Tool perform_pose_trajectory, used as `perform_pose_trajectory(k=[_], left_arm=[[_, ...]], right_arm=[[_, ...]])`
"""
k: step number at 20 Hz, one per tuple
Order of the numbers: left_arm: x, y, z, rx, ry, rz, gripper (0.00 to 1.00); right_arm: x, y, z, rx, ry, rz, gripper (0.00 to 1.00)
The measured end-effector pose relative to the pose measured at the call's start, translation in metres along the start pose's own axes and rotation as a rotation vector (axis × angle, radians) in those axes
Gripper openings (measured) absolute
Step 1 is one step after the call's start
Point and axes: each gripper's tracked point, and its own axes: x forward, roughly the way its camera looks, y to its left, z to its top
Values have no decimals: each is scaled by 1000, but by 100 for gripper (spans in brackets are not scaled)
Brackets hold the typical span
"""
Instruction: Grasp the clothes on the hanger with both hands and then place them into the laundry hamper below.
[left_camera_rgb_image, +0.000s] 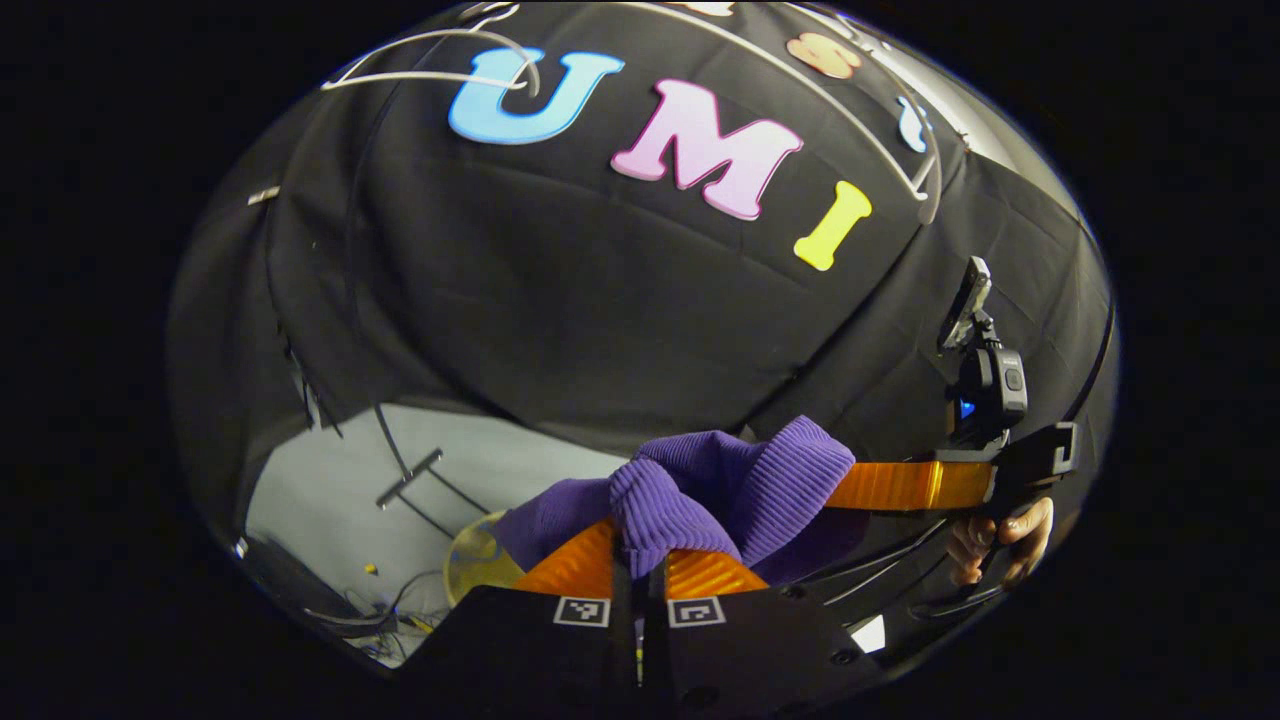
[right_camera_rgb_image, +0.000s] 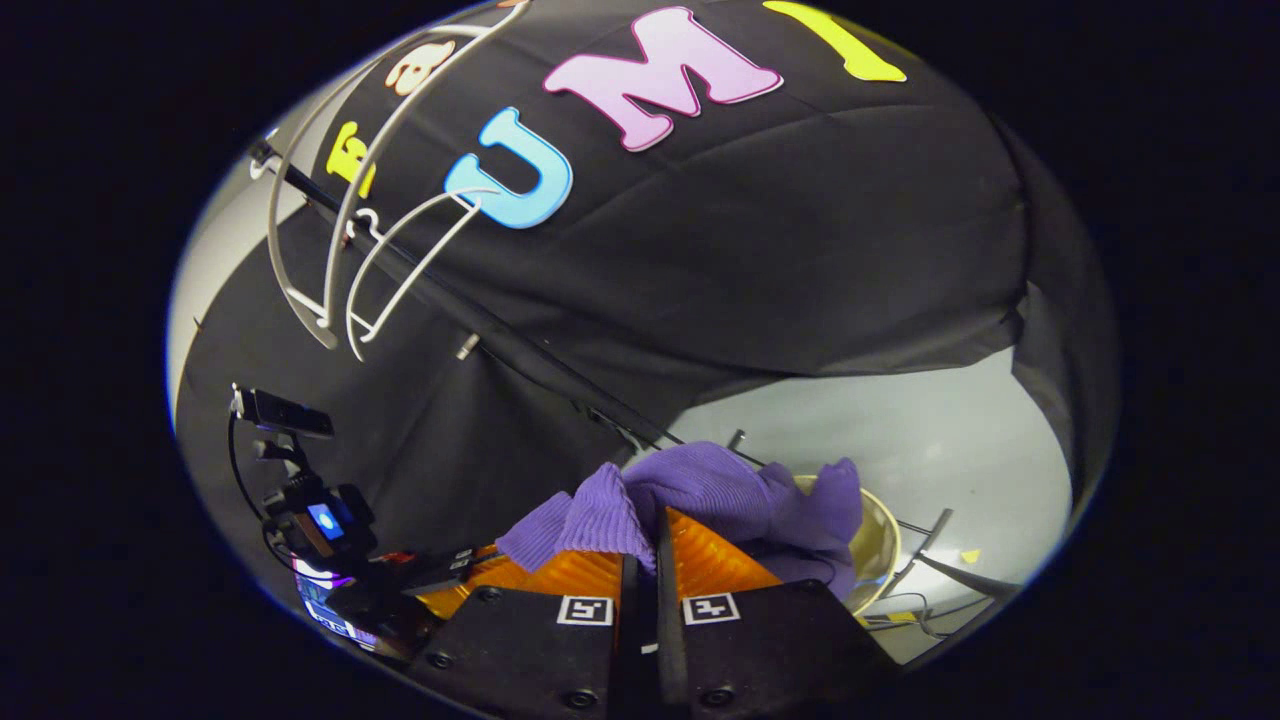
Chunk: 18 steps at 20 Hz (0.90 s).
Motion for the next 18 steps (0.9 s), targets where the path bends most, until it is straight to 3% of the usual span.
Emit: perform_pose_trajectory(k=[5,8,12,18], left_arm=[[9,17,-32,-62,126,58,7],[19,31,-42,-126,210,106,7],[33,35,-45,-137,290,147,5],[45,27,-67,-136,376,185,9]], right_arm=[[14,-4,-24,-61,87,-61,11],[24,-16,-41,-98,146,-140,11],[27,-45,-69,-127,232,-224,11],[22,-55,-85,-162,268,-251,15]])
